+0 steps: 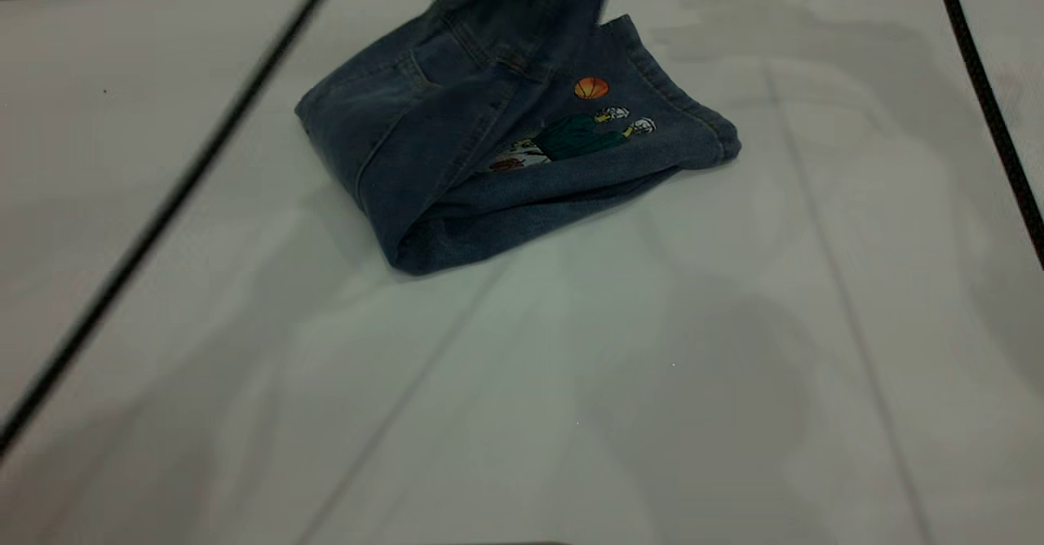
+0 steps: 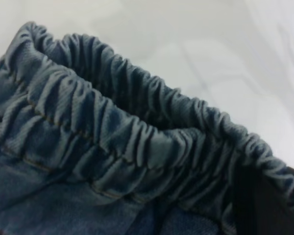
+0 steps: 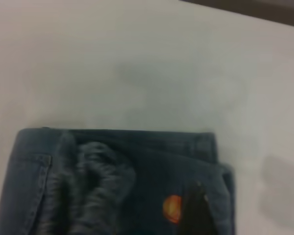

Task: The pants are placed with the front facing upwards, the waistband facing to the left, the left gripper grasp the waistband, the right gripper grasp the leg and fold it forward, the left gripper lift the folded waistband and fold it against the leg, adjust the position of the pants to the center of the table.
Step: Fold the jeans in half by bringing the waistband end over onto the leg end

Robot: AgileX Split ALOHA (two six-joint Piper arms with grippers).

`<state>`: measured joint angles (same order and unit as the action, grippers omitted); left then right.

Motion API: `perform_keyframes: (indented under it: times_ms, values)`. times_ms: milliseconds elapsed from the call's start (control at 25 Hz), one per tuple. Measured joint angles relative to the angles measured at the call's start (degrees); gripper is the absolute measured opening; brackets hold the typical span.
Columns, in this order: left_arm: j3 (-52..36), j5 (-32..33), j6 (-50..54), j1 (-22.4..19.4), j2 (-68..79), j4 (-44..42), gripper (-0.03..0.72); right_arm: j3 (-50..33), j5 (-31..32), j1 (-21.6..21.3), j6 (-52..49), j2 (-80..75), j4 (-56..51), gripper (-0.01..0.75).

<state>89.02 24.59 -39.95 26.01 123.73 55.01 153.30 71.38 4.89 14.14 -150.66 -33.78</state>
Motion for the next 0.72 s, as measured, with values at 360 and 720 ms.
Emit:
perform_keyframes:
  times_ms: [360, 720]
  values:
    - [4.55, 3.8, -1.2, 1.38, 7.72, 0.06, 0.131, 0.11, 0.05, -0.17, -0.62, 0.0, 5.34, 0.416]
    - [4.76, 9.85, -4.17, 0.15, 1.69, -8.05, 0.557, 0.11, 0.23, -0.21, -1.03, 0.79, 4.22, 0.416]
